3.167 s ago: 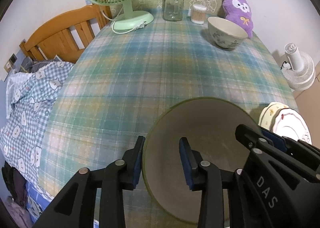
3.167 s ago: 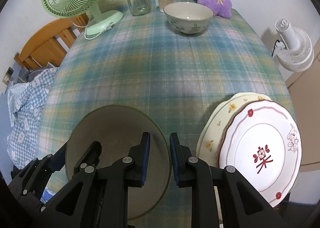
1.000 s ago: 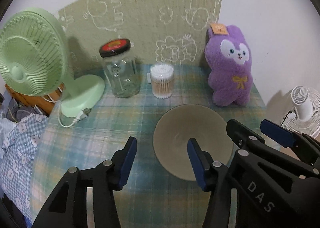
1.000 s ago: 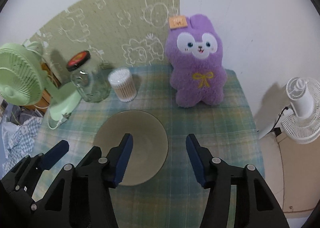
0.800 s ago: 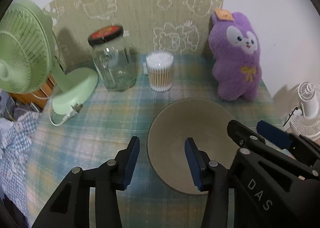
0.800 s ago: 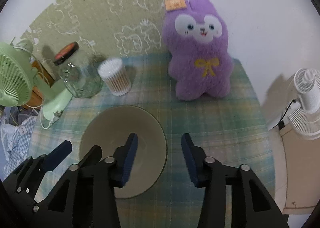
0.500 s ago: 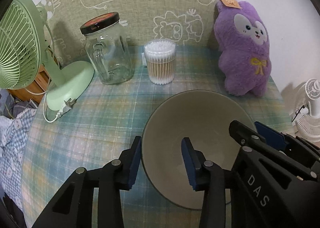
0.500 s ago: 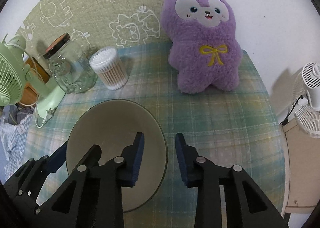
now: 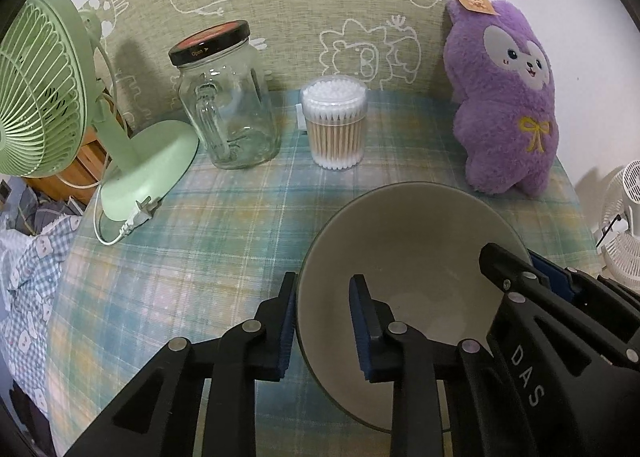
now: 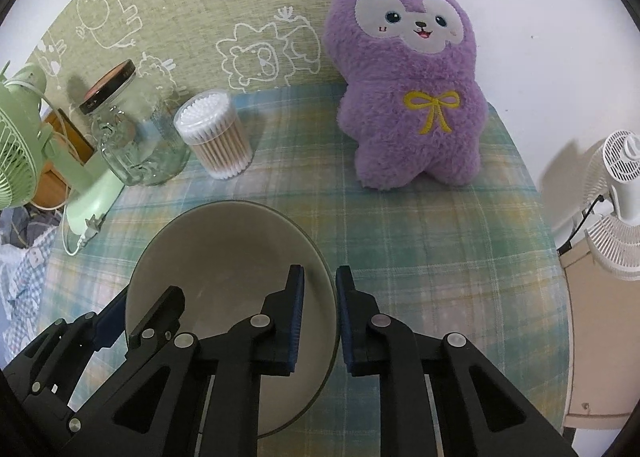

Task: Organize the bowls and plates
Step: 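Grasp the rim of the bowl beside the jar with both grippers, then lift the bowl and carry it toward the nested bowls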

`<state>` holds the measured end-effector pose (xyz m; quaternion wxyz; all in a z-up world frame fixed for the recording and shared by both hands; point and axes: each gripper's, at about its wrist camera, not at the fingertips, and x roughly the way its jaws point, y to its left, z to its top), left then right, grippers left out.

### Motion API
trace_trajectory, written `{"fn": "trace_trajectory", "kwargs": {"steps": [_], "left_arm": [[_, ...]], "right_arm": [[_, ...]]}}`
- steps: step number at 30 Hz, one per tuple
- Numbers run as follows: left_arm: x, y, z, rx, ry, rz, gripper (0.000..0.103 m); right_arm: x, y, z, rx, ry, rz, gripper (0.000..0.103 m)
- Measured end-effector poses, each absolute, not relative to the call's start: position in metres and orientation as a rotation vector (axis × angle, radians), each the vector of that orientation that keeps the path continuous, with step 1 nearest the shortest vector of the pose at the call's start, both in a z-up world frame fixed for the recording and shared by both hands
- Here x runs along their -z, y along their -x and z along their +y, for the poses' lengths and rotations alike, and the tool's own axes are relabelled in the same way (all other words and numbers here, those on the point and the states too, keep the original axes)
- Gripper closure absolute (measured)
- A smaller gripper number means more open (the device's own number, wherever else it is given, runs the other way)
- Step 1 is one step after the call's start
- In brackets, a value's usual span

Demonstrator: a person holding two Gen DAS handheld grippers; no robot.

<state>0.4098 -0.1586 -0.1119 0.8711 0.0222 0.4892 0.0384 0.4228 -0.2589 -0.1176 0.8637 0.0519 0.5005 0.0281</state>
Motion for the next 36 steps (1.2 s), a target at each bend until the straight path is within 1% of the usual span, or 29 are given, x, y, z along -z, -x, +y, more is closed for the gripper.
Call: {"fn": "trace_trajectory", "kwargs": {"steps": [8, 17, 27, 36], "left_arm": [[0.102, -0.398, -0.161, -0.071, -0.038, 1.027, 0.08], [0.071, -0.369, -0.158, -0.051, -0.024, 0.994, 0.08], [0.034, -0.322, -0.145, -0.012, -0.005, 0.954, 0.08], [0.008, -0.272, -0.119, 0.013, -0.011, 0.928, 0.08]], "right_arm": [[0.108, -0.41, -0.263, -0.041, -0.123, 1.056, 0.083], [0.074, -0.378, -0.264, -0.017, -0.133, 1.027, 0.083], [0.03, -0.322, -0.253, 0.025, -0.14, 0.985, 0.083], [0.002, -0.267, -0.224, 0.041, -0.139, 0.956, 0.083]]}}
